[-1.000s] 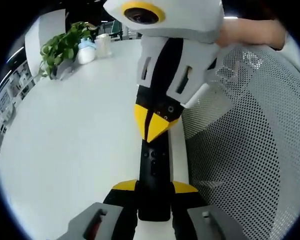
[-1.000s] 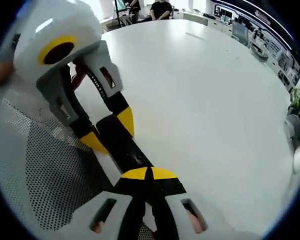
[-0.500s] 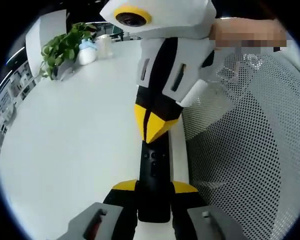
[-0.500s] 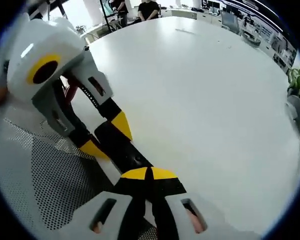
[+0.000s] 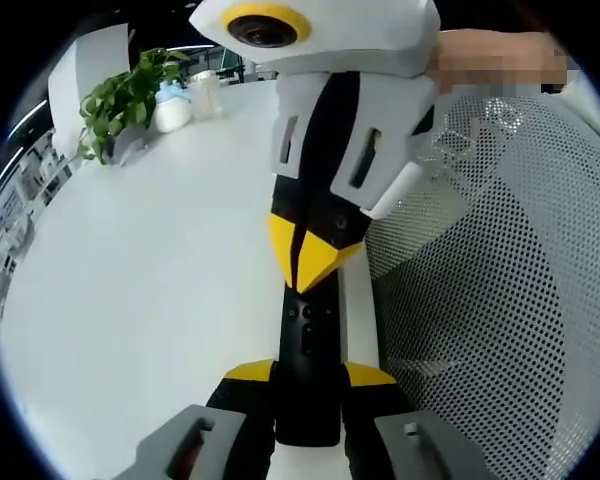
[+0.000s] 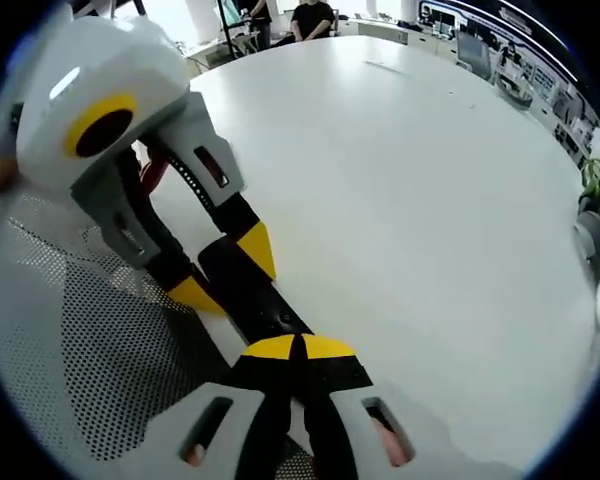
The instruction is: Press the specified remote control buttons in sequence, fully releasing each button before pressing the next.
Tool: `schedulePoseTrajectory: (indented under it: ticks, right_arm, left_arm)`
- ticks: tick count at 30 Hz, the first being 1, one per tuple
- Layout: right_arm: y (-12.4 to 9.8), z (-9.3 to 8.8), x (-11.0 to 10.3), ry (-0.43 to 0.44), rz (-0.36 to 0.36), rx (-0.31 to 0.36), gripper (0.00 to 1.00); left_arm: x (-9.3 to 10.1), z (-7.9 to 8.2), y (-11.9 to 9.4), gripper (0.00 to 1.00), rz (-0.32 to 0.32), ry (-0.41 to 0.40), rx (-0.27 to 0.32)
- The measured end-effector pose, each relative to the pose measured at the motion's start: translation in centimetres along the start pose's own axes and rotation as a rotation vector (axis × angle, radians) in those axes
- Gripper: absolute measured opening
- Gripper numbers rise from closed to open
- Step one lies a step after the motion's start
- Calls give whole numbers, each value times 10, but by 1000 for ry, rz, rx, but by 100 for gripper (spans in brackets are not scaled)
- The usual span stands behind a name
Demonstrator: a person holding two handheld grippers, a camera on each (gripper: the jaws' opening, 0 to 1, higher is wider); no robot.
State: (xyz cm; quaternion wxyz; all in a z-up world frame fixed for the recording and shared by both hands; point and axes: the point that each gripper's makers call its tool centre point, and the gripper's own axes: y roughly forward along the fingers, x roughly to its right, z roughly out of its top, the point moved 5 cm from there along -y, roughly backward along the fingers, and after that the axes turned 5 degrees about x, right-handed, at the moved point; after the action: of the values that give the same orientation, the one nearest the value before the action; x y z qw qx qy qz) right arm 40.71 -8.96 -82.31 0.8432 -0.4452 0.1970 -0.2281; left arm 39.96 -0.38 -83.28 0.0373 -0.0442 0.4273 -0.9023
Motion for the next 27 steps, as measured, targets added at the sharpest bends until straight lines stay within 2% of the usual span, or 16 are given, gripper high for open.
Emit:
schedulePoseTrajectory:
  ticks: [17, 27]
  right_arm:
    - [0, -1, -12, 27, 55, -22, 0]
    - [0, -1, -12, 30, 49, -34, 0]
  left_arm:
    - [0, 0, 0, 25, 0, 0, 9]
    - [0, -1, 0, 25, -3, -1, 10]
